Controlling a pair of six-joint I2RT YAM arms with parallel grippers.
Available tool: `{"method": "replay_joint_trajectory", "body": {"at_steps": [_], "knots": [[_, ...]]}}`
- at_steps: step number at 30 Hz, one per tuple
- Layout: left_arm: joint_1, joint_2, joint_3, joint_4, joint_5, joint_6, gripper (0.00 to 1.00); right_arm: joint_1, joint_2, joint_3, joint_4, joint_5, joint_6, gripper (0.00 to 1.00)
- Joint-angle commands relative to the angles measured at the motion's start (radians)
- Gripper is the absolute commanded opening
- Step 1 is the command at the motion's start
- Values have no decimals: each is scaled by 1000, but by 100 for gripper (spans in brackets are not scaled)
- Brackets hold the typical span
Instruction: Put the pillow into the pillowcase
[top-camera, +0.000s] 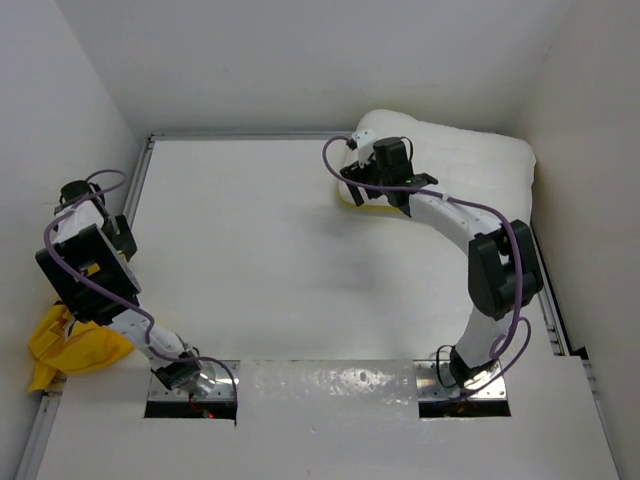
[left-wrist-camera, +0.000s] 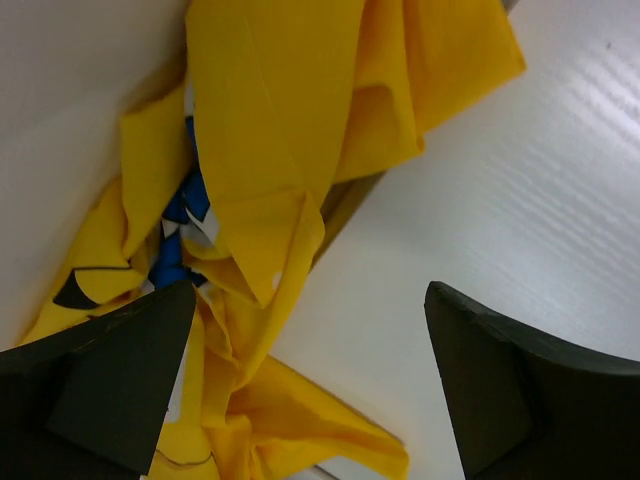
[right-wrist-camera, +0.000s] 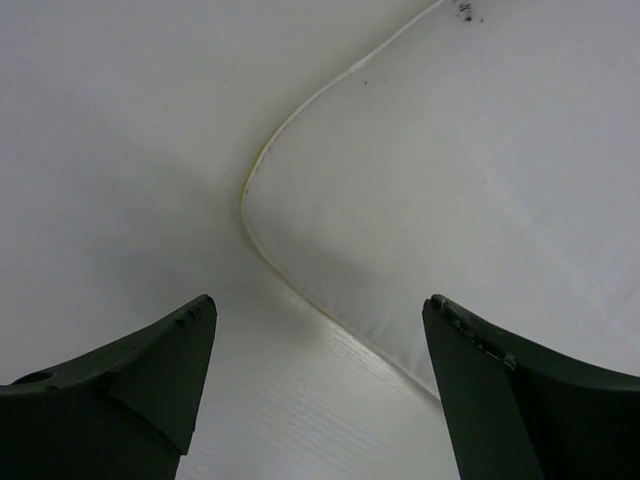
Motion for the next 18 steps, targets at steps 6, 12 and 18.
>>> {"method": "replay_joint_trajectory", "body": {"at_steps": [6, 12, 18], "knots": [[-16, 78, -31, 201, -123, 64, 97, 3, -44, -28, 39, -71, 140, 83], [-4, 147, -44, 172, -92, 49, 85, 7, -70, -32, 36, -51, 141, 84], [68, 127, -40, 192, -117, 95, 19, 7, -122, -72, 62, -50, 129, 84]]}}
